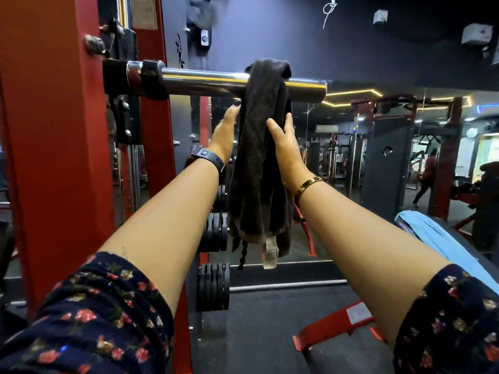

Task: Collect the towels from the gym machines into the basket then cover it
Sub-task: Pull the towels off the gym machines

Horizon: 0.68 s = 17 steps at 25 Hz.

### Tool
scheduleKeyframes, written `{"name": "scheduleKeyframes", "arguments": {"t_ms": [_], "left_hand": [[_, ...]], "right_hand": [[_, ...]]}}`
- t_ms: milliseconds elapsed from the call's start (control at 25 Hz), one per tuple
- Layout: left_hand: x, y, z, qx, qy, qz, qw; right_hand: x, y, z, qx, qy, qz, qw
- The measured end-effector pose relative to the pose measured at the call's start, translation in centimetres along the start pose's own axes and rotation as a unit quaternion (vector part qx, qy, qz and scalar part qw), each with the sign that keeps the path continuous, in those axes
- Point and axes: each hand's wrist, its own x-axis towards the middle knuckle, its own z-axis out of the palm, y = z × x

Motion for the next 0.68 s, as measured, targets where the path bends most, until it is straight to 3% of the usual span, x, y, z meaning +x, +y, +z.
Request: {"name": "scheduleKeyframes", "arguments": {"t_ms": [160, 440, 560, 680], "left_hand": [[1.9, 0.2, 2.4, -0.024, 0.009, 0.068, 0.997], [3.4, -0.5, 3.8, 0.225, 0.137, 0.121, 0.957], [3.5, -2.0, 3.0, 0.270, 0.130, 0.127, 0.945], [1.7, -4.7, 1.9, 0.363, 0.083, 0.118, 0.921]], "right_hand": [[2.7, 1.1, 0.7, -0.057, 0.003, -0.078, 0.995], [4.5, 0.5, 0.7, -0.207, 0.033, -0.189, 0.959], [4.2, 0.6, -0.5, -0.395, 0.108, -0.273, 0.870], [4.4, 0.7, -2.5, -0.581, 0.042, -0.352, 0.733]]}}
